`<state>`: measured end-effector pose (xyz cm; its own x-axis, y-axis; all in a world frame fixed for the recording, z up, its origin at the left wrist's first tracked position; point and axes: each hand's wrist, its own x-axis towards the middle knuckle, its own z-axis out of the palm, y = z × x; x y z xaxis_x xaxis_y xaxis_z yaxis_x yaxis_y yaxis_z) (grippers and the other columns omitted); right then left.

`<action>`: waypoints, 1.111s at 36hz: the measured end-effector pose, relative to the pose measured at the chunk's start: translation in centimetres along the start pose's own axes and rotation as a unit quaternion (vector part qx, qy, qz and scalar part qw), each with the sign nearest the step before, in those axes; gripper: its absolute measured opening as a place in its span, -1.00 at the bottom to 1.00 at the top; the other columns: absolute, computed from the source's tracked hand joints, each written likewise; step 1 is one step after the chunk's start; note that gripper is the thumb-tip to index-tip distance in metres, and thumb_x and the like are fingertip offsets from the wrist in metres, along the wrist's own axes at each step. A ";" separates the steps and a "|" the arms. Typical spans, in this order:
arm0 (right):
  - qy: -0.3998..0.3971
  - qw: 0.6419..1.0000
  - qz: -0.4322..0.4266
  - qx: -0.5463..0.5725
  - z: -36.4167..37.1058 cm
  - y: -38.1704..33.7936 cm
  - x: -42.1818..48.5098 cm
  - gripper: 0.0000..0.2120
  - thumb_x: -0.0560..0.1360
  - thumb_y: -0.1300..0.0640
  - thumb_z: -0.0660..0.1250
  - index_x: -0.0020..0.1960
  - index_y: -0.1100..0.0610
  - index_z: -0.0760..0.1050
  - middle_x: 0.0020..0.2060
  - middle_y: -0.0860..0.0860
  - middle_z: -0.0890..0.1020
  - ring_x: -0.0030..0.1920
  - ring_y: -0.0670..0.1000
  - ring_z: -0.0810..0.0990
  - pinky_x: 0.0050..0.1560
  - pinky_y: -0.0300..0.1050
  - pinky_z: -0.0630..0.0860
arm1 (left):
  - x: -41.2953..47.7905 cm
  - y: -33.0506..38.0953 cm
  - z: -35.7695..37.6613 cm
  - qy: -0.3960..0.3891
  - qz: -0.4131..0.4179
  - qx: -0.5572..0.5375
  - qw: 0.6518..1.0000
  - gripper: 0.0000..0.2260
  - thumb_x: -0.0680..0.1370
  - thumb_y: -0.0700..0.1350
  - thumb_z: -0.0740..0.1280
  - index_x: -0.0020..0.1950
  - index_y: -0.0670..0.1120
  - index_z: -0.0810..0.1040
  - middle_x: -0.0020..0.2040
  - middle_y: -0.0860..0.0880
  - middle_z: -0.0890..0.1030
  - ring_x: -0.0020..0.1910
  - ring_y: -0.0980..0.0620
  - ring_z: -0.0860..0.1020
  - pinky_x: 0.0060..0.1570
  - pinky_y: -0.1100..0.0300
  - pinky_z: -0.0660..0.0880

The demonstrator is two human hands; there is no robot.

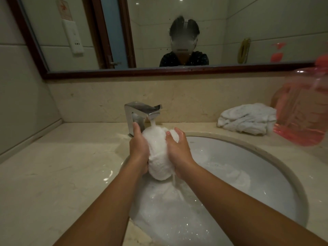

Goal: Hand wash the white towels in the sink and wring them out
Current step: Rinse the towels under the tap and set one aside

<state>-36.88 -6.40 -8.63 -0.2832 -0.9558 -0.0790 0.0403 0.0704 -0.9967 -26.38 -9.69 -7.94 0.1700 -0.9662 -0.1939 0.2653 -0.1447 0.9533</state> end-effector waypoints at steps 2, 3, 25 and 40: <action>0.000 1.000 0.001 -0.001 0.0 -0.1 0.0 -0.49 0.73 -0.20 0.21 0.64 -0.21 0.22 0.56 0.01 0.40 0.49 0.15 0.45 0.49 0.20 0.46 | 0.0 0.0 0.0 0.003 -0.001 0.004 1.000 -0.22 0.55 0.53 0.07 0.34 -0.06 0.64 0.06 -0.09 0.77 0.08 -0.16 0.73 0.23 -0.15 0.64; -0.001 1.000 0.001 0.000 0.0 -0.1 -0.1 -0.49 0.73 -0.20 0.20 0.64 -0.21 0.21 0.56 0.01 0.40 0.49 0.15 0.45 0.49 0.21 0.46 | -0.1 0.1 0.1 0.005 -0.001 0.006 1.000 -0.22 0.55 0.53 0.07 0.34 -0.06 0.64 0.06 -0.09 0.77 0.09 -0.16 0.73 0.23 -0.15 0.64; 0.047 0.988 -0.146 0.026 -0.4 -1.0 -0.7 -0.54 0.75 -0.13 0.18 0.63 -0.21 0.22 0.56 -0.10 0.38 0.45 -0.08 0.39 0.37 -0.11 0.39 | -1.8 0.4 0.9 -0.099 -0.076 0.052 0.991 -0.30 0.54 0.57 -0.11 -0.08 0.11 0.62 -0.34 0.00 0.72 -0.14 -0.06 0.65 -0.17 0.03 0.54; 0.022 0.999 0.002 0.048 -0.4 -0.2 1.0 -0.46 0.65 -0.36 0.21 0.58 -0.24 0.28 0.49 0.00 0.38 0.36 0.12 0.49 0.38 0.16 0.51 | -0.8 0.9 -0.4 0.070 -0.027 -0.021 0.997 -0.38 0.62 0.43 0.17 0.23 -0.08 0.66 0.06 -0.10 0.75 0.00 -0.16 0.72 0.10 -0.09 0.68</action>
<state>-37.52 -7.29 -8.52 -0.3247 -0.9420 -0.0852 0.1333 0.0436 -0.9901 -25.91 -8.94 -6.97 0.2854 -0.9173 -0.2776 0.3174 -0.1829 0.9305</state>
